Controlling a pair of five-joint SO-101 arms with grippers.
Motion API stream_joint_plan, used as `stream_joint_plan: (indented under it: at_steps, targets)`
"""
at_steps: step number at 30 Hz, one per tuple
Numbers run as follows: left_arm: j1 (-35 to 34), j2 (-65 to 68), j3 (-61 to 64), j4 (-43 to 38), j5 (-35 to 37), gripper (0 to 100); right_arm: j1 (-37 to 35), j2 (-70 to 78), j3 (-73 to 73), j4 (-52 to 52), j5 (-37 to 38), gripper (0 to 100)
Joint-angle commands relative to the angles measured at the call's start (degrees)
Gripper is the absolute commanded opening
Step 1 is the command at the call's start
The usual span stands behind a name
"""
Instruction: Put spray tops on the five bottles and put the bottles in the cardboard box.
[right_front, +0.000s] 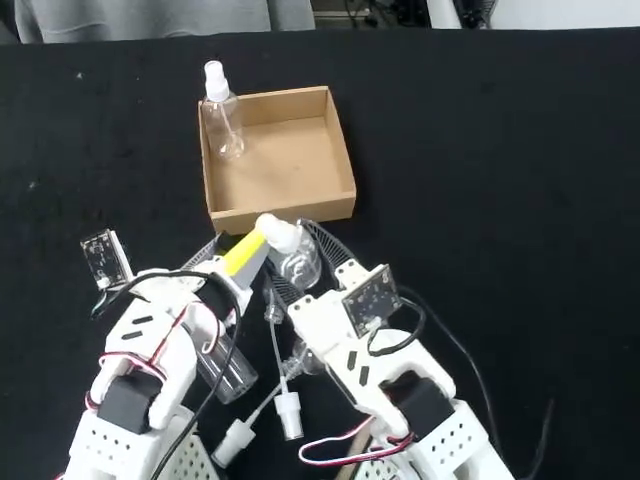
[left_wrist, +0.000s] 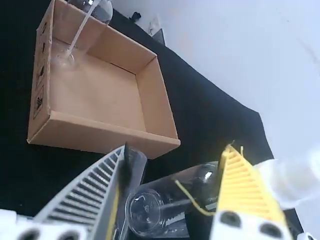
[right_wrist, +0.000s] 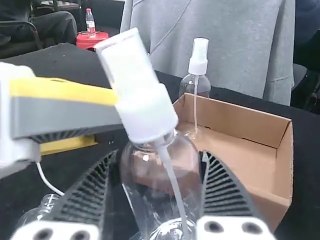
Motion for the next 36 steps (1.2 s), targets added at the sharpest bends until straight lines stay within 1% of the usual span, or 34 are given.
stream_joint_plan:
  at_steps: [1,4,8,10,18,20,22,24,29,36]
  targets:
    - [-1.8,-0.4,-3.2,0.0,-0.4,28,-1.0,-7.7,-0.2,0.4,-0.2,10.7]
    - [-2.3,-0.4,-4.2,0.2,0.3,28,-0.9,-7.7,-0.2,0.4,-0.2,10.7]
    - [-7.1,-0.4,-5.1,0.1,2.9,28,-0.9,-7.7,-0.2,1.7,-0.2,10.6]
    - [-7.9,-0.4,-5.2,0.1,2.9,28,-0.9,-7.7,-0.2,1.7,-0.2,10.6]
    - [-1.4,-0.4,-4.8,0.2,2.2,28,-0.9,-7.7,-0.2,2.1,-0.2,10.6]
    - [0.5,-0.4,-4.6,0.4,-0.1,28,-1.0,-7.7,-0.2,2.5,-0.2,10.6]
    - [2.9,-0.4,-4.9,2.7,-1.7,28,-1.0,-7.7,-0.2,2.5,-0.2,10.6]
    - [4.2,-0.4,-5.2,4.1,-1.7,28,-1.0,-7.7,-0.2,2.5,-0.2,10.6]
    - [1.4,-0.4,-6.1,4.4,-1.5,28,-1.0,-7.7,-0.2,2.5,-0.2,10.6]
    - [-7.3,-3.0,-7.4,4.5,1.6,28,-0.9,-7.7,-0.2,4.0,-0.2,10.6]
